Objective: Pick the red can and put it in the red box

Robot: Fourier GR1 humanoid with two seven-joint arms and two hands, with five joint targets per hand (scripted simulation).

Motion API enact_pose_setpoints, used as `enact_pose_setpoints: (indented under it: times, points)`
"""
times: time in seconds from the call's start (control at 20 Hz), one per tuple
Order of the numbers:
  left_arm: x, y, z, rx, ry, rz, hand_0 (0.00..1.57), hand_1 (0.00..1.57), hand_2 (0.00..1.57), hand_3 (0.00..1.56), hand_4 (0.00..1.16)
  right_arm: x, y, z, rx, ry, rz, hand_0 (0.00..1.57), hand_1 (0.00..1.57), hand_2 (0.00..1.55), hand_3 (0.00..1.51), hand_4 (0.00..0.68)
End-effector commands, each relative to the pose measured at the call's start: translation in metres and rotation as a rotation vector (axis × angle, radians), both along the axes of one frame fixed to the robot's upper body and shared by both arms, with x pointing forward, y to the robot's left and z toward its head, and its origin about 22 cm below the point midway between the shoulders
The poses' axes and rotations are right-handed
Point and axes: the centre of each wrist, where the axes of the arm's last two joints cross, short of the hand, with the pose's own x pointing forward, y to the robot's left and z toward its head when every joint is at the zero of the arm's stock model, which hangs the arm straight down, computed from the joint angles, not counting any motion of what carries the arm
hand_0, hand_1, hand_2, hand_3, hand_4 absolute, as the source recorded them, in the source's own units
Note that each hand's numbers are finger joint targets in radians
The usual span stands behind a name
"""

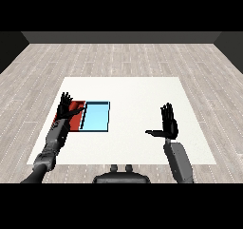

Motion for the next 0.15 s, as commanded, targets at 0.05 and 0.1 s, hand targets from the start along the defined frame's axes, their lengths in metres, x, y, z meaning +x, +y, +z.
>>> enact_pose_setpoints:
  times: [0.05, 0.1]
  points:
    - [-0.010, -0.061, -0.017, -0.167, -0.259, -0.153, 0.00, 0.00, 0.00, 0.00, 0.00, -0.001, -0.003, 0.004, -0.042, -0.023, 0.039, 0.00, 0.00, 0.00, 0.00, 0.000]
    - [-0.024, -0.060, -0.027, -0.181, -0.251, -0.169, 0.00, 0.00, 0.00, 0.00, 0.00, -0.004, -0.004, -0.012, -0.057, 0.003, 0.045, 0.00, 0.00, 0.00, 0.00, 0.000]
